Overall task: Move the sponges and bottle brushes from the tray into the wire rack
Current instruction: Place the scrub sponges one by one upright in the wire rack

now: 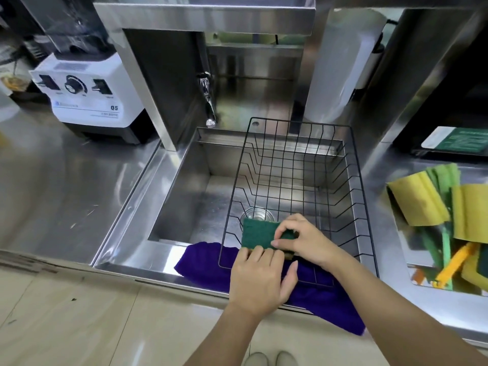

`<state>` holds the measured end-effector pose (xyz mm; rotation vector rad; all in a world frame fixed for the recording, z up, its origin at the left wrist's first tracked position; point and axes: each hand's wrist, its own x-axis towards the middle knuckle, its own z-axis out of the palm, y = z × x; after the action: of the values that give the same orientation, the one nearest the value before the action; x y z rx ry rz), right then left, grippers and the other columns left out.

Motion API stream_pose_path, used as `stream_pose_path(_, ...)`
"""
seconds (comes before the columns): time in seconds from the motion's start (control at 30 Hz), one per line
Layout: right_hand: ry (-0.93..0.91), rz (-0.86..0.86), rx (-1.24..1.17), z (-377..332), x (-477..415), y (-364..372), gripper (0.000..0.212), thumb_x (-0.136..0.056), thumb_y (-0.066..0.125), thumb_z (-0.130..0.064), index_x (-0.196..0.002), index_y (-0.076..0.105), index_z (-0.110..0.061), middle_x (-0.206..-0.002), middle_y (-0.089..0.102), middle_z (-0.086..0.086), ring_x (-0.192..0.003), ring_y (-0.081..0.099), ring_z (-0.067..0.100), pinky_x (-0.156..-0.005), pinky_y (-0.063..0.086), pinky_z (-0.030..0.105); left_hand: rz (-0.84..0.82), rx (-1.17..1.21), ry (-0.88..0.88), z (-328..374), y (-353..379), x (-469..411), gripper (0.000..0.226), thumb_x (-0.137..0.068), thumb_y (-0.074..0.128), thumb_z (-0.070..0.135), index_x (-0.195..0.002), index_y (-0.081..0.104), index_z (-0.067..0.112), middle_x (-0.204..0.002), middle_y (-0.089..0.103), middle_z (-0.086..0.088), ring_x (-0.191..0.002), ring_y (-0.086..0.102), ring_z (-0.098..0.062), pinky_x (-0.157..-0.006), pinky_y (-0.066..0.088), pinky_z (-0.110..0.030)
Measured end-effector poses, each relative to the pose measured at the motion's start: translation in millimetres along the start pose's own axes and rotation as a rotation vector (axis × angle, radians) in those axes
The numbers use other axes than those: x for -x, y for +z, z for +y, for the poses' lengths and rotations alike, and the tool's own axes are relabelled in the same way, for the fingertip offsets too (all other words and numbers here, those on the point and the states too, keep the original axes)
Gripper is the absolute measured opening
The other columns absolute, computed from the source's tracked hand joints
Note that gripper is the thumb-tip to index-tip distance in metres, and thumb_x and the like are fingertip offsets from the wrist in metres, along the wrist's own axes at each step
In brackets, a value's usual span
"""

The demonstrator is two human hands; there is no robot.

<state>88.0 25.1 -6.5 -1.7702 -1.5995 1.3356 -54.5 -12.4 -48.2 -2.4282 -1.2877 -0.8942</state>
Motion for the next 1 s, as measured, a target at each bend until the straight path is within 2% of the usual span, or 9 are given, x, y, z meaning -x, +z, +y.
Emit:
stream_pose_path(0.13,-0.010,0.078,0.155,0.2,-0.8,0.5,0.012,-0.082,0.068,-0.025,-0.072,0.064,-0.030,-0.108,0.049,-0.004,-0.116,0.046,0.017,-0.106,0.031,0.036,-0.018,0.003,0.006,0.5,-1.1,-2.2,0.045,-0.097,0.038,0.038,-0.065,0.057,0.014,-0.059,0.051,0.001,-0.056,0.045,-0.020,-0.058,0.030,-0.033)
stream_pose_path(0.2,-0.001,0.084,0.300,-4.3,3.4,-1.8,0.007,-0.084,0.064,-0.030,-0.087,0.071,-0.030,-0.127,0.049,-0.004,-0.127,0.037,0.020,-0.109,0.022,0.038,-0.023,0.009,0.016,1.3,-1.9,-2.8,0.045,-0.097,0.037,0.038,-0.065,0.057,0.014,-0.059,0.051,0.001,-0.055,0.045,-0.020,-0.057,0.030,-0.033)
stream_pose_path(0.27,0.004,0.012,0.435,-11.9,3.5,-0.1,0.020,-0.087,0.059,-0.035,-0.102,0.071,-0.030,-0.145,0.039,-0.003,-0.134,0.028,0.021,-0.109,0.017,0.041,-0.041,-0.010,0.003,-4.3,-1.6,0.6,0.046,-0.098,0.036,0.038,-0.066,0.058,0.013,-0.059,0.051,0.001,-0.055,0.046,-0.020,-0.057,0.030,-0.033)
stream_pose_path(0.43,-0.053,0.000,0.554,-11.6,25.1,-20.9,0.040,-0.091,0.052,-0.036,-0.129,0.056,-0.025,-0.152,0.028,0.003,-0.139,0.024,0.023,-0.113,0.017,0.042,-0.106,0.021,0.034,8.6,-4.2,-6.1,0.039,-0.092,0.046,0.040,-0.068,0.061,0.013,-0.060,0.053,0.001,-0.056,0.050,-0.021,-0.061,0.032,-0.033)
stream_pose_path(0.53,-0.024,0.220,0.373,2.9,39.7,-45.0,0.036,-0.091,0.053,-0.030,-0.124,0.059,-0.018,-0.141,0.043,0.005,-0.132,0.038,0.022,-0.111,0.028,0.036,-0.186,0.043,0.078,39.7,-1.9,-19.9,0.041,-0.089,0.046,0.046,-0.069,0.061,0.014,-0.062,0.055,-0.001,-0.058,0.052,-0.022,-0.063,0.036,-0.035)
stream_pose_path(0.63,0.041,0.582,0.291,24.5,60.6,-79.6,0.026,-0.090,0.054,-0.024,-0.109,0.067,-0.011,-0.118,0.058,0.008,-0.114,0.054,0.027,-0.098,0.042,0.039,-0.261,0.076,0.081,69.9,1.1,-36.0,0.043,-0.088,0.045,0.050,-0.067,0.060,0.016,-0.062,0.057,-0.001,-0.059,0.054,-0.023,-0.060,0.039,-0.035)
stream_pose_path(0.8,0.376,1.210,0.188,64.1,106.2,-145.8,0.034,-0.087,0.057,-0.016,-0.118,0.058,-0.001,-0.121,0.056,0.022,-0.116,0.049,0.039,-0.097,0.036,0.046,-0.332,0.106,0.126,97.2,11.1,-47.3,0.044,-0.085,0.042,0.051,-0.063,0.057,0.017,-0.057,0.057,-0.002,-0.054,0.057,-0.024,-0.054,0.044,-0.035)
stream_pose_path(0.9,0.638,1.279,0.109,95.5,126.8,-168.1,0.058,-0.082,0.065,-0.022,-0.129,0.043,0.005,-0.130,0.048,0.027,-0.124,0.042,0.042,-0.102,0.032,0.048,-0.340,0.087,0.157,100.4,16.2,-45.4,0.045,-0.085,0.042,0.051,-0.064,0.060,0.015,-0.057,0.058,-0.004,-0.052,0.059,-0.025,-0.048,0.045,-0.034)
stream_pose_path(1.0,0.825,1.169,0.014,130.2,136.1,-177.8,0.085,-0.075,0.071,-0.043,-0.134,0.033,0.003,-0.136,0.046,0.024,-0.128,0.041,0.040,-0.104,0.033,0.049,-0.313,0.089,0.159,101.2,17.9,-46.2,0.045,-0.084,0.043,0.050,-0.066,0.063,0.014,-0.056,0.059,-0.004,-0.050,0.059,-0.025,-0.048,0.046,-0.032)
